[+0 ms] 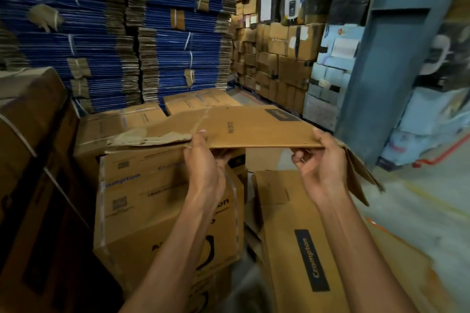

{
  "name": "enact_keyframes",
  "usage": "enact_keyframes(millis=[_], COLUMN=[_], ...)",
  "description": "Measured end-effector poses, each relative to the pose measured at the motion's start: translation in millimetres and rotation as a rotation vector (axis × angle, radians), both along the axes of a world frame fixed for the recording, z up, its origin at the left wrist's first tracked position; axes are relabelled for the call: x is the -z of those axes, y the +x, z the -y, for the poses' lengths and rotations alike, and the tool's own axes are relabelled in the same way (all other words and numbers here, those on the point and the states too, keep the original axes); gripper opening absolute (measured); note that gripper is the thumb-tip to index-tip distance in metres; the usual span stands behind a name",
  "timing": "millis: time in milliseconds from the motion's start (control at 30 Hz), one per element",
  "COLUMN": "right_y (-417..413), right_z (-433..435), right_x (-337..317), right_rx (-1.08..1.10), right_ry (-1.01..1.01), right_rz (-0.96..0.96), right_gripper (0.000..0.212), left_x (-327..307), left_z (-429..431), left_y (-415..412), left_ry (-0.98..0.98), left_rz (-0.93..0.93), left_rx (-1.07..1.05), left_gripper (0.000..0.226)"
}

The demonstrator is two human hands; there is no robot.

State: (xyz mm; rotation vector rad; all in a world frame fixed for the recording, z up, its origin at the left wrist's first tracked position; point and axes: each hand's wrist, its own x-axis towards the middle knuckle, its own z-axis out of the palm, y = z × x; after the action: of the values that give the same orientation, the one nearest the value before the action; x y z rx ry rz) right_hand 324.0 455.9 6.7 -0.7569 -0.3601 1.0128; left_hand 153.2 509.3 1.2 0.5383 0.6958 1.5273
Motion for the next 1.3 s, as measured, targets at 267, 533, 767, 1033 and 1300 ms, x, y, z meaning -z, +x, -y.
enact_keyframes(millis=[267, 533, 767, 1033, 1300], right_y=[82, 210, 294, 328, 329], right_z=[34, 61, 75, 106, 149], right_x=[7, 63, 164, 312, 433], right_rx=[0.101, 0.065, 0.046, 0.029, -0.036], right_ry=[0.082, 0.009, -0.266, -0.624, -0.973], right_rz=[0.012, -0.048, -0.125, -0.135, -0.236], right_gripper=[0.004, 0.009, 0.013, 0.015, 0.017], left_x=[10, 60, 175, 307, 415], left_z=[31, 60, 81, 117, 158], left_y=[84, 189, 262, 285, 282], left_ry=[0.01, -0.046, -0.329, -0.653, -0.964], left_rz=[0.066, 0.149, 0.105, -0.082, -0.082], left_rx=[0.109, 0.286, 0.245, 0.153, 0.131], left_gripper=[0.044, 0.028, 0.039, 0.045, 0.026])
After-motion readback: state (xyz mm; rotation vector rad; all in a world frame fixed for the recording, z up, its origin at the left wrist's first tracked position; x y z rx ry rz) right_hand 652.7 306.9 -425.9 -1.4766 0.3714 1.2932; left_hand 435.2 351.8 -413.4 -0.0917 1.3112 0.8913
